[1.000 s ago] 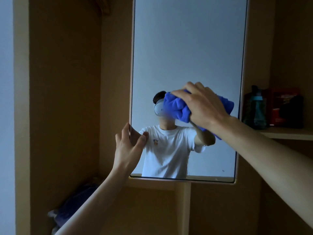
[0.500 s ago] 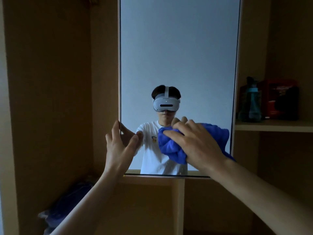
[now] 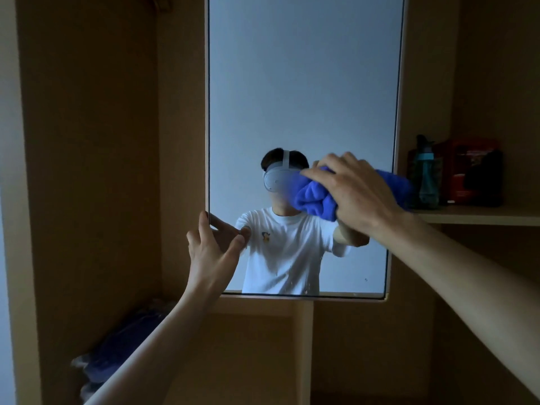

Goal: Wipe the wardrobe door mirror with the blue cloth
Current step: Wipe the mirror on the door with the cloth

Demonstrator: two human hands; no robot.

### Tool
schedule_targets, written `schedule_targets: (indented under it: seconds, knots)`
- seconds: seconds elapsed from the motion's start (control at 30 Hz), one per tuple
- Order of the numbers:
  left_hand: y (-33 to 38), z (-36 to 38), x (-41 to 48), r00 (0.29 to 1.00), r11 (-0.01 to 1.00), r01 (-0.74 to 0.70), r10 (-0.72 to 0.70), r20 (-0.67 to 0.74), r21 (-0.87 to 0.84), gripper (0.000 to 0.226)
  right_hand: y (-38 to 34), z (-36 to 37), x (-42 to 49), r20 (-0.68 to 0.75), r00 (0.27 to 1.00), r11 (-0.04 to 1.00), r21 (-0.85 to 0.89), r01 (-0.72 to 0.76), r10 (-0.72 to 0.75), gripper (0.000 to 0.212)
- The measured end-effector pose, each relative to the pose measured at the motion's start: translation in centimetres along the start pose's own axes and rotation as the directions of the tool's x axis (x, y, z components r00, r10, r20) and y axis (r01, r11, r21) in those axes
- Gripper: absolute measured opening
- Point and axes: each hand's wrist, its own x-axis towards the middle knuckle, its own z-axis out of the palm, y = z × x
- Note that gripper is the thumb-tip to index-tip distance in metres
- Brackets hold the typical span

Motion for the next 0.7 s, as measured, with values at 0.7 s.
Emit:
schedule_targets:
  seconds: [0.7]
  knots:
    - [-0.9,1.4,-0.2,0.997,1.0,-0.006,0.009,-0.076,0.028,0.089,-0.9,3.4,-8.3,0.054,0.997,0.998,0.029,0.056,-0.058,0.04]
